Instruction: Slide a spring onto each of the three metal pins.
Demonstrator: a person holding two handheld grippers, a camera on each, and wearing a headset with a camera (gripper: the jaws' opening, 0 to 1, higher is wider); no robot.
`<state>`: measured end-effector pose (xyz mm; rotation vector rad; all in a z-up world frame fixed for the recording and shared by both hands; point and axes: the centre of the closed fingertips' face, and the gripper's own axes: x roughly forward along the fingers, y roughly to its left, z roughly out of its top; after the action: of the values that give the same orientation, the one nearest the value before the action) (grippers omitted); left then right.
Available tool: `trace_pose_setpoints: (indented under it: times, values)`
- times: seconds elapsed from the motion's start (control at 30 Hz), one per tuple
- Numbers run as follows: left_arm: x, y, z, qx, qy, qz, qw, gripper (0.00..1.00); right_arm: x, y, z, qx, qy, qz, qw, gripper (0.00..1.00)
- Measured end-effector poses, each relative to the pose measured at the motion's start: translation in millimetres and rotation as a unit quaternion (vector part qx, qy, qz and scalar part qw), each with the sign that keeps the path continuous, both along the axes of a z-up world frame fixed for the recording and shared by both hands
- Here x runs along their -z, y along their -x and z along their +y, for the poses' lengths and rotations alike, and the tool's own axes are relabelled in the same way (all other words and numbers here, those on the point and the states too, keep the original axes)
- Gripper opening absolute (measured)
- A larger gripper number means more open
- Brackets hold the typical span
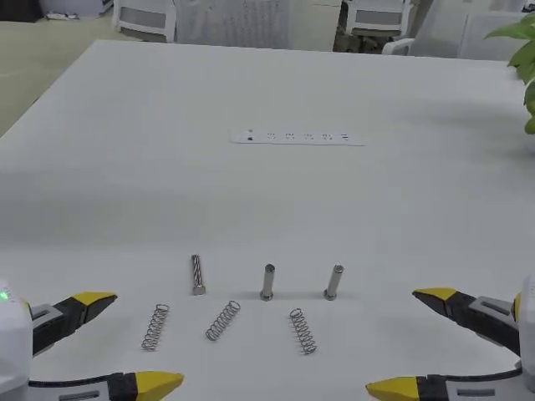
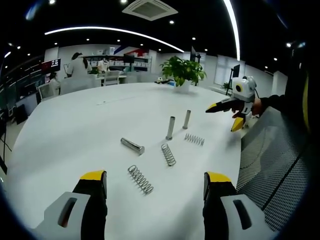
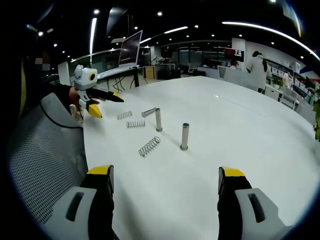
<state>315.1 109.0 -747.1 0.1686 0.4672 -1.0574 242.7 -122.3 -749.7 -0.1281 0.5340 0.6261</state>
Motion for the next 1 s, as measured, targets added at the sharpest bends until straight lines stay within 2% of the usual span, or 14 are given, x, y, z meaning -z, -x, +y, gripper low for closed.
trace_pose_setpoints:
  times: [1.0]
  values:
    - [0.7,-2.5,-0.2,-0.001,0.0,0.001,1.0,0.74,0.8,1.6,1.1,-0.004,0.003,0.004,1.0,0.84]
